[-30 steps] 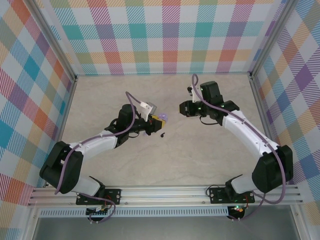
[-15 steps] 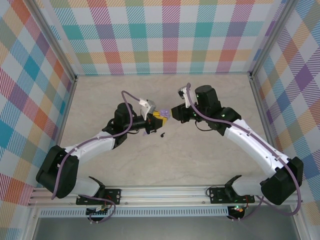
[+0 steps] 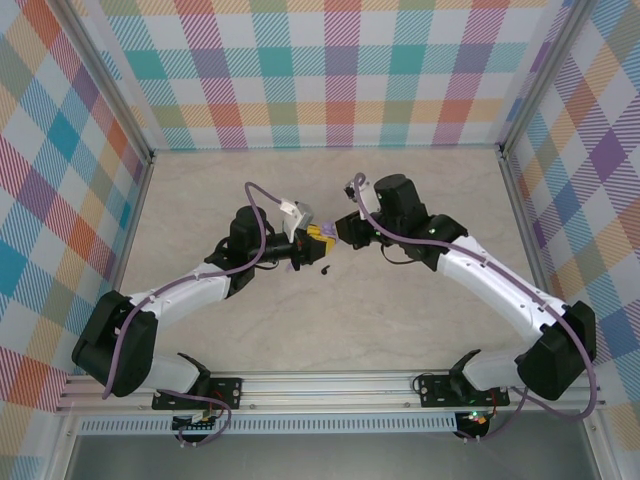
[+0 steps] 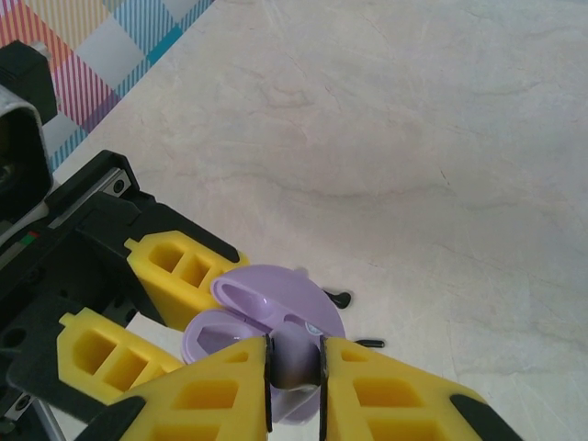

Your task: Insert the wireless bluetooth earbuds into the charging case

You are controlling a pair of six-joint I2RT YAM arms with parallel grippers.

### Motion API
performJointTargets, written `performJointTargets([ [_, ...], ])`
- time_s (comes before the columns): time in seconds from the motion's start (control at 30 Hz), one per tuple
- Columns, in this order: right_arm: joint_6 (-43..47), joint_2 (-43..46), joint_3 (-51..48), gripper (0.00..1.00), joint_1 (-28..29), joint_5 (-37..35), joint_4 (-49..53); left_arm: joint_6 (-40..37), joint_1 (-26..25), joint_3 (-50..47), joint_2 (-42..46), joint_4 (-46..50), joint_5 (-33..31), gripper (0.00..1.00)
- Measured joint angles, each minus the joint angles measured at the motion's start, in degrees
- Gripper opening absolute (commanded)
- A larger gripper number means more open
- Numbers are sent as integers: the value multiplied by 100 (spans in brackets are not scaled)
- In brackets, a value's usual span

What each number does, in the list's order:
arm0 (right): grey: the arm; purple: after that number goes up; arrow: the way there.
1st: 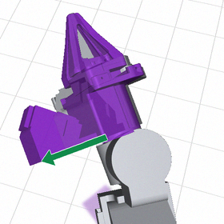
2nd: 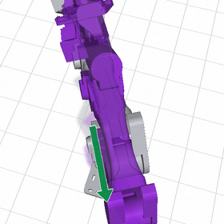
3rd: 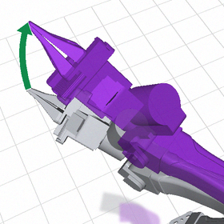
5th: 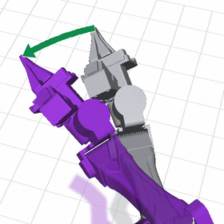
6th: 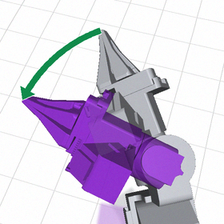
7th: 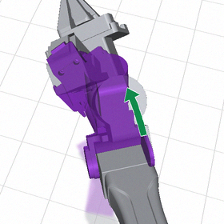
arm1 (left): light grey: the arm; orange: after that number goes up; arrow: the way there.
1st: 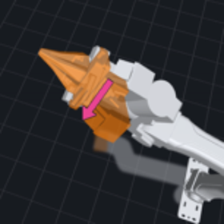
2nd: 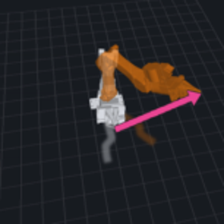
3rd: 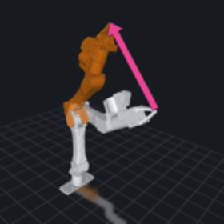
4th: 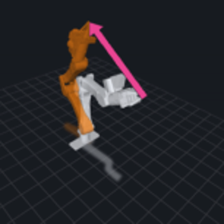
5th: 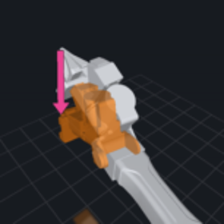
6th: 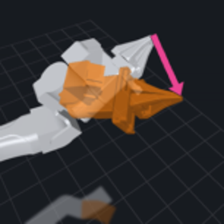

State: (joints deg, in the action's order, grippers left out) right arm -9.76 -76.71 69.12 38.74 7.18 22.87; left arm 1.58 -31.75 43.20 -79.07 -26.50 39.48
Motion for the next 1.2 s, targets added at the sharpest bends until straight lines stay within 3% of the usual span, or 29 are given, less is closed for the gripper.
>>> performJointTargets([
  [1.2,170,-160,140,20,188,-76,31,55,-4,37,70,144,-144,22],
])
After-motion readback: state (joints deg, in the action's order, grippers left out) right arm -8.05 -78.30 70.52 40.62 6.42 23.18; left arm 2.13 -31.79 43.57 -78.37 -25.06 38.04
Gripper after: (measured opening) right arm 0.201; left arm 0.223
